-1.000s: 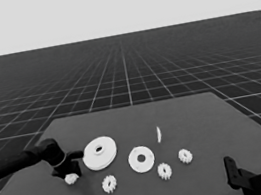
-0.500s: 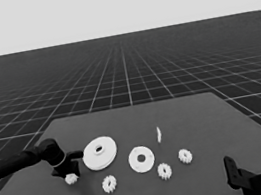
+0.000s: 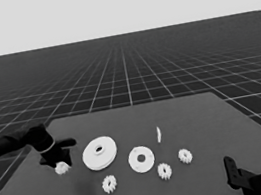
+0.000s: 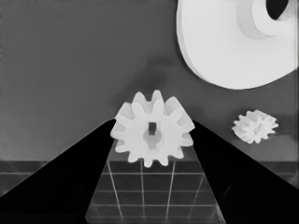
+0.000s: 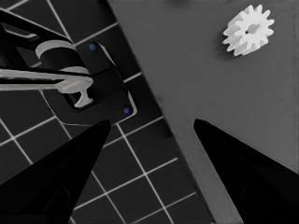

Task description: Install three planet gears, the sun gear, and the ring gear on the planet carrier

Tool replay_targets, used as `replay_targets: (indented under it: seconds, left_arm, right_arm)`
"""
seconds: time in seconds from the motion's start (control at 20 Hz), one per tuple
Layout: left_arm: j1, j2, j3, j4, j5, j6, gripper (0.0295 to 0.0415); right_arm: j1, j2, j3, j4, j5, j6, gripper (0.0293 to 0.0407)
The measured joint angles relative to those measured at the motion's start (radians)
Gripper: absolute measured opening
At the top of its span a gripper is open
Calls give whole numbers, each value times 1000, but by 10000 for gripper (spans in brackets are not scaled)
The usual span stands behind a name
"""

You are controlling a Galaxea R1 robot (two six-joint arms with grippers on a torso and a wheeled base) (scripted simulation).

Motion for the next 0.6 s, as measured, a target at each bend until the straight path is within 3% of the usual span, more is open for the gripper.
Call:
replay_targets:
  seconds: [0.05,0.1,0.2,0.5,0.6]
  left_arm:
    - [1,125,165,53,62,-399,313]
    - [2,383,184,62,108,-616,313]
    - [4,670,23,53,125,-693,313]
    - [5,803,-127,48,121,-669,312]
    - [119,815,-184,162,107,-628,313]
  right_arm:
    - [0,0,0,0,0,0,385]
    - [0,0,0,0,0,0,385]
    - [0,0,0,0,0,0,385]
    - [0,0,0,0,0,0,385]
    - [0,0,0,0,0,0,385]
